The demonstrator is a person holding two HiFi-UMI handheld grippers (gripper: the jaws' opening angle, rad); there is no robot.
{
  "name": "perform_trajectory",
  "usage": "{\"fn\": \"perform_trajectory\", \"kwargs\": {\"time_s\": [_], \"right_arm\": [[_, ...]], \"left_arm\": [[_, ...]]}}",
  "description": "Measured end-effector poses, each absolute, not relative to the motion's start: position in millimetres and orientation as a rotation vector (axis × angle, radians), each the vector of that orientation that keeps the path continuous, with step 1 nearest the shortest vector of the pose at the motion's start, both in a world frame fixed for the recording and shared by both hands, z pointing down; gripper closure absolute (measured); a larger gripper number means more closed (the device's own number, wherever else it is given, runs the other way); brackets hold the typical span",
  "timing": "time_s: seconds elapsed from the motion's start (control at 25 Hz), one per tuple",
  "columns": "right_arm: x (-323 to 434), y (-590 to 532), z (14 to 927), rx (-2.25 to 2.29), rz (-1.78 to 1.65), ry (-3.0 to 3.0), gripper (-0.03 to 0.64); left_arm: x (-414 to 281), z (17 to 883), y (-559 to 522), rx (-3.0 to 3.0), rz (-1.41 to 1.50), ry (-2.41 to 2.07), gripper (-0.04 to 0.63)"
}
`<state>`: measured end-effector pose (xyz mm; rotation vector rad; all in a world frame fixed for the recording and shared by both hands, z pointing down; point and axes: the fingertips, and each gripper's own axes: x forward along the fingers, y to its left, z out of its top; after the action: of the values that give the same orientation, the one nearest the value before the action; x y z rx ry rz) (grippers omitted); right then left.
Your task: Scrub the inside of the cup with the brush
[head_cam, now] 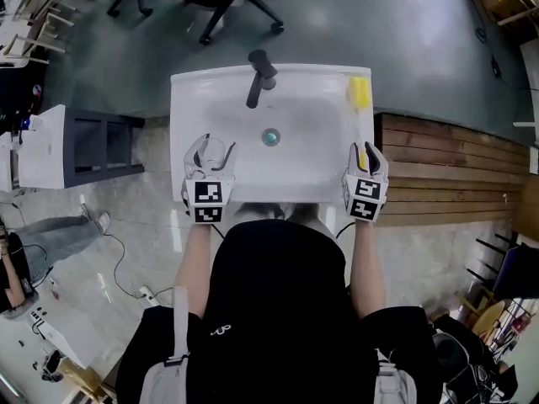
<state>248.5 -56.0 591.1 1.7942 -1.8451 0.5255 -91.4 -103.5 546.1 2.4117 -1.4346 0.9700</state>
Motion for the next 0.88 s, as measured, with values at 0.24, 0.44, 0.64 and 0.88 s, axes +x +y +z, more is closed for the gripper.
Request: {"fn": "perform_trajectory", "kwargs": {"time_s": [0.24,0.44,0.64,0.88], "right_arm": [[224,-75,572,1.797,0.478,-1.931,0.576],[192,-86,562,1.747,0.479,-2.047,0.618],[150,-95,554,1.679,0.487,-2.161,0.618],[120,-100,546,1.635,0.512,-2.244,0.618]], "left_arm": [[-113,544,-111,2.38,0.922,-1.48,0.327],[-130,541,-119,2.397,0.859,-1.489,0.327],[-148,543,-126,2.435,0.805,-1.457,0.327],[-161,543,-144,2.469,0.752,-1.442,0.327]]}}
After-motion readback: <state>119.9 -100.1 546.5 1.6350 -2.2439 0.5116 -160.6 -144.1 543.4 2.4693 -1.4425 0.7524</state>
